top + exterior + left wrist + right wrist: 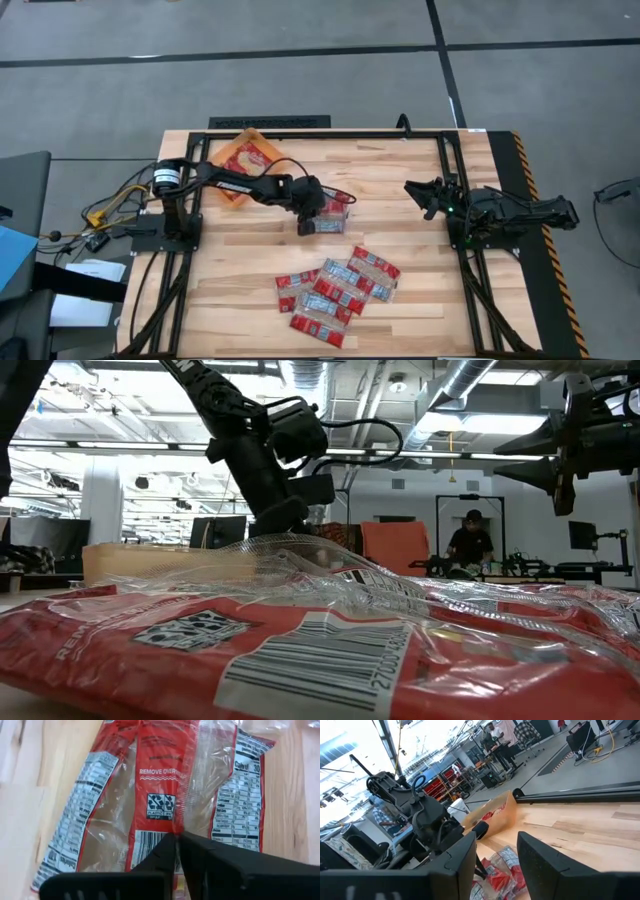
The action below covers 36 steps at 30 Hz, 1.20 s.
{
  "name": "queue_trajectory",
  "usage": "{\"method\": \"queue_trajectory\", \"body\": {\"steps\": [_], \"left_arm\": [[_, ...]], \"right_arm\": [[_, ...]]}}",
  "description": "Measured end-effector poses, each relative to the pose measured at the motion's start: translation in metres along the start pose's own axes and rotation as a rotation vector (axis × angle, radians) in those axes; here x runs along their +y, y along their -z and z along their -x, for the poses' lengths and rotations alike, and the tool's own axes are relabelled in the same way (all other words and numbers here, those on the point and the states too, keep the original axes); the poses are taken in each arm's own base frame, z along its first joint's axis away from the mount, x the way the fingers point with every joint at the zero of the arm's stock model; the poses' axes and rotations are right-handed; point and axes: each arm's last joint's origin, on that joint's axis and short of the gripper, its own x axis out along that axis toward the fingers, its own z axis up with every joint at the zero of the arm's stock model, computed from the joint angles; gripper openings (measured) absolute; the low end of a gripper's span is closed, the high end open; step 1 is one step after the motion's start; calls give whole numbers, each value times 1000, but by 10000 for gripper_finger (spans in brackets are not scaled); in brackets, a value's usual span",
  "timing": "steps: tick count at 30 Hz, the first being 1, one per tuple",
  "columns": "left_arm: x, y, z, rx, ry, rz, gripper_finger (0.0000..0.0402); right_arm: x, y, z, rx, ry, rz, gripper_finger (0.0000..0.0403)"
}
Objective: Sort popcorn bags into baskets
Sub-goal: Put the red popcorn pack into the orange bin
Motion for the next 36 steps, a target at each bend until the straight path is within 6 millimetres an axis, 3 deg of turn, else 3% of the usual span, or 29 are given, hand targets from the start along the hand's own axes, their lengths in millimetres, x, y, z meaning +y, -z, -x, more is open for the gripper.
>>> {"method": "queue_trajectory", "body": {"steps": [9, 14, 19, 23, 28, 31, 36], "left_arm": [[2, -39, 27, 37, -4, 216, 1], [4, -55, 42, 37, 1, 248, 0], [9, -49, 47, 132, -62, 205, 6], [16, -39, 48, 227, -65, 208, 54], [22, -31, 49, 298, -191, 140, 165], [26, -27, 46, 303, -148, 148, 217], [30, -11, 35, 330, -53, 225, 250]], "right_arm": [[0, 0, 0, 0, 0, 1, 156], [0, 0, 0, 0, 0, 1, 151], [0, 0, 0, 0, 0, 2, 148], [0, 0, 0, 0, 0, 17, 151], [0, 0, 0, 0, 0, 47, 157], [0, 0, 0, 0, 0, 48, 160], [0, 0, 0, 0, 0, 53, 162]]}}
